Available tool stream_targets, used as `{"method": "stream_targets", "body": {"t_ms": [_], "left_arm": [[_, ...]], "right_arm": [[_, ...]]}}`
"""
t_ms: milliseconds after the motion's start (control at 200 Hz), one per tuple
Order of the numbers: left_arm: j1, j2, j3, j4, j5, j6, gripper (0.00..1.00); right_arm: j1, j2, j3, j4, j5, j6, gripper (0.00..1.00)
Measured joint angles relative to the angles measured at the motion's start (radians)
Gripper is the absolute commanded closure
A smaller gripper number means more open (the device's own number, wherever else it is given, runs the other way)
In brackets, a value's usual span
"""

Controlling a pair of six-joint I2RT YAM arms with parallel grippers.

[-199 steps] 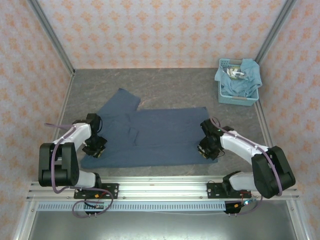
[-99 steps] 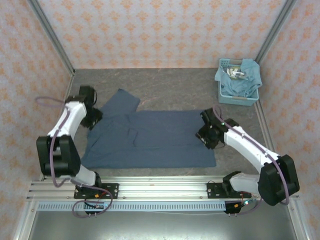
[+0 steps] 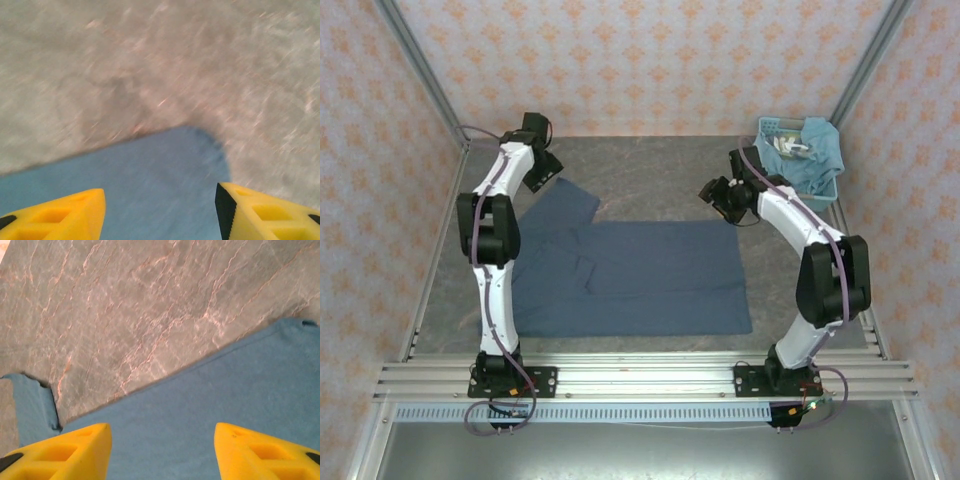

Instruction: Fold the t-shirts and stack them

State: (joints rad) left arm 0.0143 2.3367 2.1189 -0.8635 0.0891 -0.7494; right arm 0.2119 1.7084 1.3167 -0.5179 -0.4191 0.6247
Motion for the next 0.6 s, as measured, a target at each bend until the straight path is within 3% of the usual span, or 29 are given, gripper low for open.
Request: {"method": "stream_targets", "body": {"t_ms": [205,470,600], "left_arm": [[-0.013,0.216,0.301,-0.029,-0.001,-0.012,0.39],[-0.042,0.304,0.371,-0.064,-0.02,-0.064,0.44],[-0.056,0.317,0.377,-0.095,-0.056,-0.092,0.56]], "right_arm": [[-0.011,0.045,0.012,0.0,-0.009,-0.007,0.45],[-0.012,0.052,0.012,0.0,-0.012,-0.006,0.45],[-0.013,0.058,0.012,0.0,-0.012,-0.006,0.46]]}}
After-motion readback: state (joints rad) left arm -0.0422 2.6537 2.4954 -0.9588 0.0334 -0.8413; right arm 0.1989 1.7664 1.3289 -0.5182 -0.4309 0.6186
